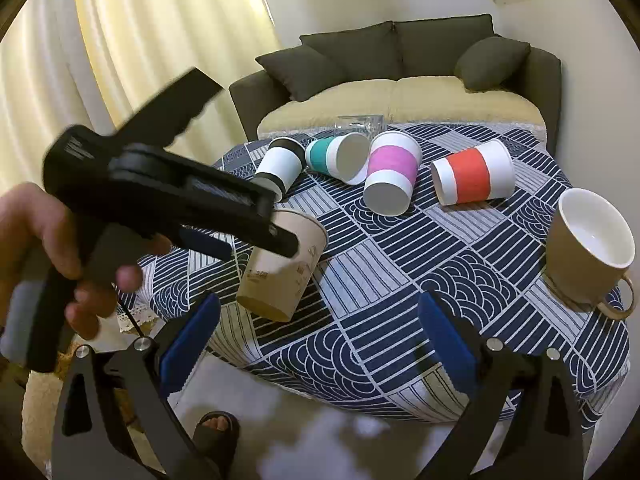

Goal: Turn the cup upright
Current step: 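Lift the brown kraft cup with the left tool toward the right tool, then grasp the brown kraft cup with the right tool while the left tool releases it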

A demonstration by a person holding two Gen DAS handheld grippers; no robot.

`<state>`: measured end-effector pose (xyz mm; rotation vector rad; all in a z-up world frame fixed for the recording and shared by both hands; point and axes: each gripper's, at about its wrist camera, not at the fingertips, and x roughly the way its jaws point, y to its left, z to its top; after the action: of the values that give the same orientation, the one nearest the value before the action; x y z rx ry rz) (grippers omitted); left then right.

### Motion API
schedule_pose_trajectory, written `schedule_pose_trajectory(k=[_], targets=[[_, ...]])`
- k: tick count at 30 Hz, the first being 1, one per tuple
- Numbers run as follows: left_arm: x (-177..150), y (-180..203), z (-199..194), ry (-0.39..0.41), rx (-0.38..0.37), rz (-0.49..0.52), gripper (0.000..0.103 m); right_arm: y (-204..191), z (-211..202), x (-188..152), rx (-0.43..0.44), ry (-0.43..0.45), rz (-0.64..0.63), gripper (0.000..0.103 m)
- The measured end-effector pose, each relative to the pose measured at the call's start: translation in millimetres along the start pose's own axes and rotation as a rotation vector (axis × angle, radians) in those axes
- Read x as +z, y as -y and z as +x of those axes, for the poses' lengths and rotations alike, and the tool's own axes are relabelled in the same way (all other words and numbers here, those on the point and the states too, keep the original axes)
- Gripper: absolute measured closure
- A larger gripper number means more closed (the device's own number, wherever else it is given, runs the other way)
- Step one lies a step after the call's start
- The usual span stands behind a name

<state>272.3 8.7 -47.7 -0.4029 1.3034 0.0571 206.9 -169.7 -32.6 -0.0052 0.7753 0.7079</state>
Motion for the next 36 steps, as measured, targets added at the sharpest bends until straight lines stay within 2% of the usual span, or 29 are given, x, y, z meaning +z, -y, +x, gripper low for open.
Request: schedule_pose_trajectory(k=[2, 6, 13, 19, 21, 25, 30, 34, 35, 36], targets=[[-1.7, -6.9, -8.9, 0.018, -0.012, -0.001, 0.021, 2.3, 3.1, 1.0, 0.009, -0.012, 0.017, 0.005], [-13.5, -24.5, -30.9, 0.076, -0.044, 0.000, 0.021, 14.0, 14.8, 6.8, 0.120, -0.077, 0.116, 0.005], [-58.4, -73.1, -53.5, 0.184, -0.109, -0.035, 0.021, 15.0, 39.3, 24.5, 0.169, -0.180, 0.196, 0.005], [-86.3, -94.9, -43.2, 0.210, -0.187, -0.074, 0.021, 6.9, 82.3, 48.4, 0.171, -0.388, 0.261, 0.005], [-93.8, -98.4, -37.6, 0.214, -0.212, -0.078, 0.021, 3.3, 90.9, 56.7, 0.156, -0.421, 0.264, 0.005], [-102.1, -108.0, -28.9, 0.214, -0.243, -0.095, 0.021, -11.6, 116.1, 73.6, 0.073, -0.520, 0.217, 0.007], [-110.1, -122.5, -16.2, 0.203, -0.302, -0.153, 0.021, -28.9, 140.8, 77.7, -0.040, -0.617, 0.161, 0.020], [-113.4, -127.9, -16.9, 0.209, -0.315, -0.145, 0.021, -33.0, 154.3, 78.5, -0.109, -0.663, 0.133, 0.023], [-113.8, -129.7, -17.4, 0.211, -0.323, -0.147, 0.021, -32.9, 157.1, 78.0, -0.116, -0.672, 0.139, 0.025], [-114.6, -132.0, -18.5, 0.212, -0.330, -0.148, 0.021, -32.7, 161.0, 77.7, -0.131, -0.685, 0.141, 0.032]])
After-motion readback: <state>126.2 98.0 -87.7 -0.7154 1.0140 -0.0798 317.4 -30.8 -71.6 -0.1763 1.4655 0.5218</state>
